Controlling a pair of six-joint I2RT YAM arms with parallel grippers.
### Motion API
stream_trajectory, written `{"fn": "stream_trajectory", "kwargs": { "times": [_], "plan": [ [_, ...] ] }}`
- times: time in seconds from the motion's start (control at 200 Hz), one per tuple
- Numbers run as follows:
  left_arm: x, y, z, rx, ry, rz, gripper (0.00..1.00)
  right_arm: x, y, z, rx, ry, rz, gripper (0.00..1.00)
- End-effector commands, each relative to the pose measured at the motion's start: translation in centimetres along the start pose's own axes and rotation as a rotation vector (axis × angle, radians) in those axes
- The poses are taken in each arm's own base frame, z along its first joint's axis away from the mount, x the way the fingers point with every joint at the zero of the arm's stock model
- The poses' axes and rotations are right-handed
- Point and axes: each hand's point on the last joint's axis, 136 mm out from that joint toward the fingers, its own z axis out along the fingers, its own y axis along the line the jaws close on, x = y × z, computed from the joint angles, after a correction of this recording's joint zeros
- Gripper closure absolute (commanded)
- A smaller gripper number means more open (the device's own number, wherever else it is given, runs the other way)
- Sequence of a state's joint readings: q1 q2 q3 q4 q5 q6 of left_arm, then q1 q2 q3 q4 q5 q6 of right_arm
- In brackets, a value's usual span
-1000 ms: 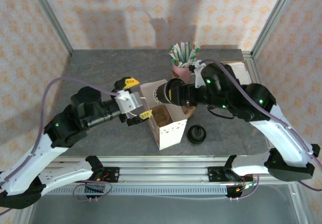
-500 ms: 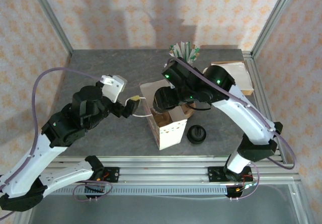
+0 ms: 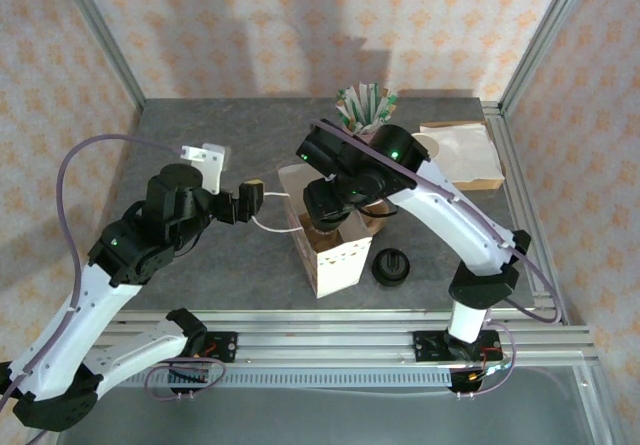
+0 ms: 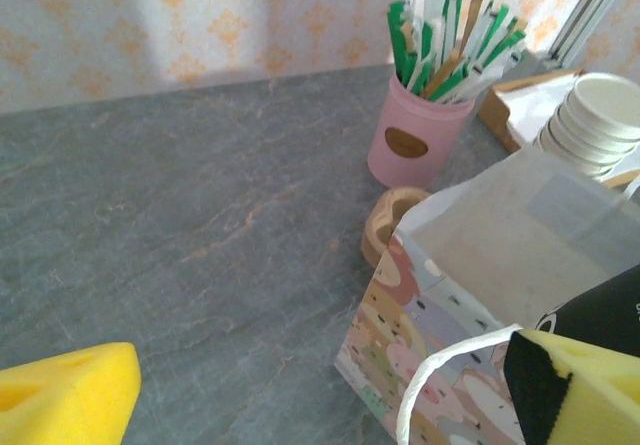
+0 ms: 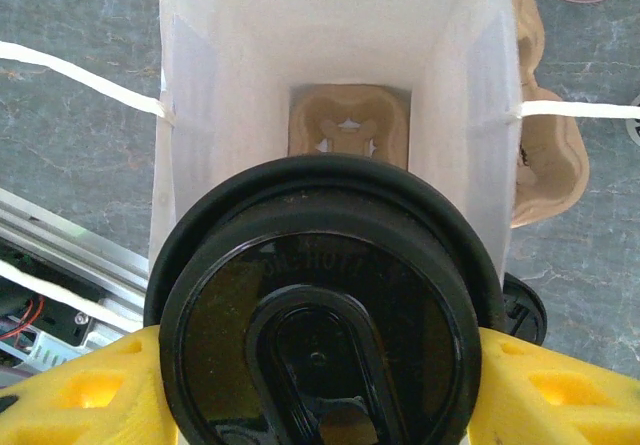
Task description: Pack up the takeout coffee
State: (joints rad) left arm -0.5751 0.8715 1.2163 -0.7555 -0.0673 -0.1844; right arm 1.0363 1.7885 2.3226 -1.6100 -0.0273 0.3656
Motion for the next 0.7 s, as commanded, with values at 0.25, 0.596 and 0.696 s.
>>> {"fn": "stream_trajectory", "kwargs": {
  "times": [0.25, 0.596, 0.696],
  "plan": [
    [2.2, 0.7, 1.4, -0.044, 0.069, -0.068, 0.22, 2.5, -1.9, 1.0, 0.128, 0.121, 0.054, 0.37],
    [3.0, 0.4, 2.0, -0.029, 0.1, -0.078, 0.27, 4.5, -2.4, 2.4, 0.157, 0.198, 0.064, 0.38],
    [3.3, 0.1, 2.1, -0.012, 0.105, -0.086, 0.3, 4.9, -2.6, 2.8, 0.173, 0.22, 0.061, 0.38]
  ]
}}
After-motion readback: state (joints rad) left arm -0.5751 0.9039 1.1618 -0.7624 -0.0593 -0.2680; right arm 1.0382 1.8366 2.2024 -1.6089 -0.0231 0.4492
